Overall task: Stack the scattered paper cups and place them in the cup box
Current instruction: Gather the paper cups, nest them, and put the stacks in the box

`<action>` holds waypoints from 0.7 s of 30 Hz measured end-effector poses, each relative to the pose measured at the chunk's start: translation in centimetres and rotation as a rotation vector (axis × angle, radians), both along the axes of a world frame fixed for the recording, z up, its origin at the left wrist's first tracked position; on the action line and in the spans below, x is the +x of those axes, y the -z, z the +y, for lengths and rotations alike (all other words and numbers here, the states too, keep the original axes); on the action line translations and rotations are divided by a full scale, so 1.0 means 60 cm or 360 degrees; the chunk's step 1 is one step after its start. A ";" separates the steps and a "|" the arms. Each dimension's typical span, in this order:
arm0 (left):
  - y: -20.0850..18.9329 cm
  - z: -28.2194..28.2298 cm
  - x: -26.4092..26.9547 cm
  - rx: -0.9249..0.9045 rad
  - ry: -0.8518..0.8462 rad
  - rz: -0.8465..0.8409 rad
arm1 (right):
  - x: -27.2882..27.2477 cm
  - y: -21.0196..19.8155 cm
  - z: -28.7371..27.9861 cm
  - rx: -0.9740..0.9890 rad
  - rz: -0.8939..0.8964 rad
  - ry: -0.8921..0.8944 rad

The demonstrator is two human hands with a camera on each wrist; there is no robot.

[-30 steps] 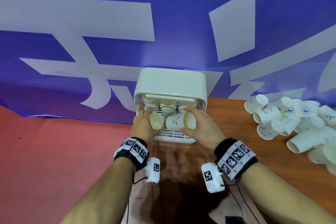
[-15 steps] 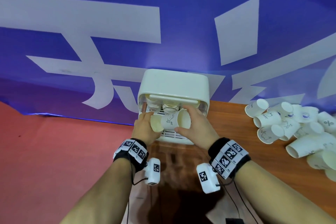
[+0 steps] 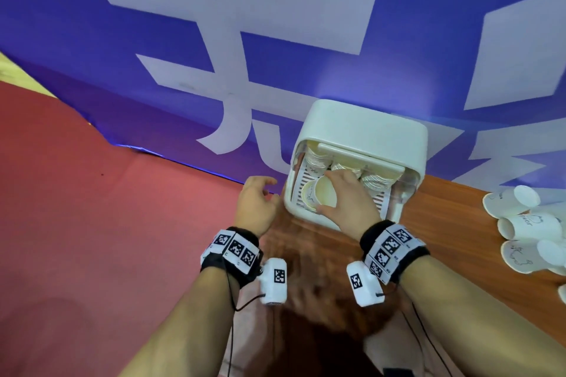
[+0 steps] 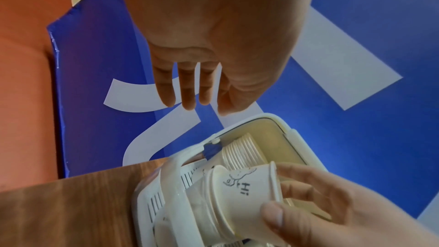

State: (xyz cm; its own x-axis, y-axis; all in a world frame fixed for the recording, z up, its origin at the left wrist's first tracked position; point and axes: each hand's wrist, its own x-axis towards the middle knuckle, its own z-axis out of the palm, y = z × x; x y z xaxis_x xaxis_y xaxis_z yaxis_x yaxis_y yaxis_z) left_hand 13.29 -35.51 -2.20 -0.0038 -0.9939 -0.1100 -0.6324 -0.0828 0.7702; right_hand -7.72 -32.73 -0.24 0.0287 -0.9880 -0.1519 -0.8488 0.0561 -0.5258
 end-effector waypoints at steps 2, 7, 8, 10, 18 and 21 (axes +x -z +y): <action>0.001 -0.003 0.004 0.0005 -0.0013 0.0031 | 0.005 0.007 -0.010 0.0019 0.0065 -0.0029; 0.001 -0.004 0.005 0.0007 -0.0018 0.0058 | 0.013 0.030 -0.025 0.0108 0.0184 -0.0101; 0.000 -0.004 0.006 0.0012 -0.0017 0.0061 | 0.014 0.034 -0.026 0.0121 0.0200 -0.0110; -0.001 -0.005 0.007 0.0025 -0.0016 0.0059 | 0.015 0.043 -0.026 0.0122 0.0210 -0.0115; -0.007 -0.003 0.014 0.0074 -0.0007 0.0064 | 0.020 0.055 -0.035 0.0142 0.0247 -0.0115; -0.020 0.005 0.015 0.0069 -0.0002 0.0059 | 0.021 0.051 -0.031 0.0173 0.0220 -0.0121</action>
State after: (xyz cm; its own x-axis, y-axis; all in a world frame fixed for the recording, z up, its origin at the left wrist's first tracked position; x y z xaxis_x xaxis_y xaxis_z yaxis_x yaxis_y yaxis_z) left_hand 14.19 -35.22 -1.02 -0.0076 -0.9882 -0.1527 -0.6033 -0.1172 0.7888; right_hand -6.47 -34.61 -3.28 0.0741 -0.9614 -0.2650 -0.9165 0.0391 -0.3982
